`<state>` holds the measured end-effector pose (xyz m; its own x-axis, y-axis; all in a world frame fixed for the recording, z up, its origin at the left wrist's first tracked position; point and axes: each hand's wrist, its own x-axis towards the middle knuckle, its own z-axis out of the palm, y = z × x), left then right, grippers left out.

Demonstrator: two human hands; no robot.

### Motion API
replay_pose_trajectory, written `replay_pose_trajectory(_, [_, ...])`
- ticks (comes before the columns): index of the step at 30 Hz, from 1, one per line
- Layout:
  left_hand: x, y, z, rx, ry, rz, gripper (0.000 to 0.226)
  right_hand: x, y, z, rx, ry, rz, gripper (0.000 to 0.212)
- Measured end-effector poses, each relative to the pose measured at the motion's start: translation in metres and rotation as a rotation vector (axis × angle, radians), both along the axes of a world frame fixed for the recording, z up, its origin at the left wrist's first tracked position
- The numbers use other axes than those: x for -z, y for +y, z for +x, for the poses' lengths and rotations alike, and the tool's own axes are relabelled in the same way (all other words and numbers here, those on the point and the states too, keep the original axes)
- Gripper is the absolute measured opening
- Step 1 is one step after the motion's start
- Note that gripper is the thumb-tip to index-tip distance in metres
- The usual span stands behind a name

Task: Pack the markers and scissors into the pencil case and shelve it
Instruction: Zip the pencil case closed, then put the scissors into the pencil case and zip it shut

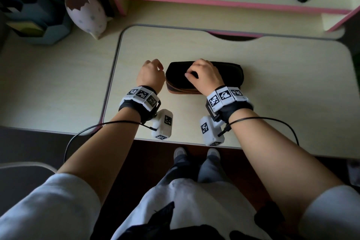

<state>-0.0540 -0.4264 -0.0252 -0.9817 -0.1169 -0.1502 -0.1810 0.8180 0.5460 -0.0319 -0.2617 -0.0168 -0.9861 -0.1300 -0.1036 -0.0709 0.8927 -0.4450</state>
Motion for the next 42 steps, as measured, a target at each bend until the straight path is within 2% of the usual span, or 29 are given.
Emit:
replay_pose_trajectory(9, [-0.022,0.017,-0.019,0.139,0.015,0.044,0.029,-0.029,0.012,-0.016,0.109,-0.035,-0.148,0.024])
replay_pose_trajectory(25, [-0.057,0.118,-0.068,0.313,0.027,0.082,0.026,-0.057,0.110,-0.045,0.275,-0.054,-0.153,0.027])
replay_pose_trajectory(37, [-0.077,0.228,-0.144,0.282,0.038,0.112,0.027,-0.068,0.226,-0.124,0.403,-0.038,-0.152,0.028])
replay_pose_trajectory(42, [-0.072,0.259,-0.179,0.258,0.040,0.097,0.027,-0.068,0.268,-0.162,0.460,0.023,-0.126,0.027])
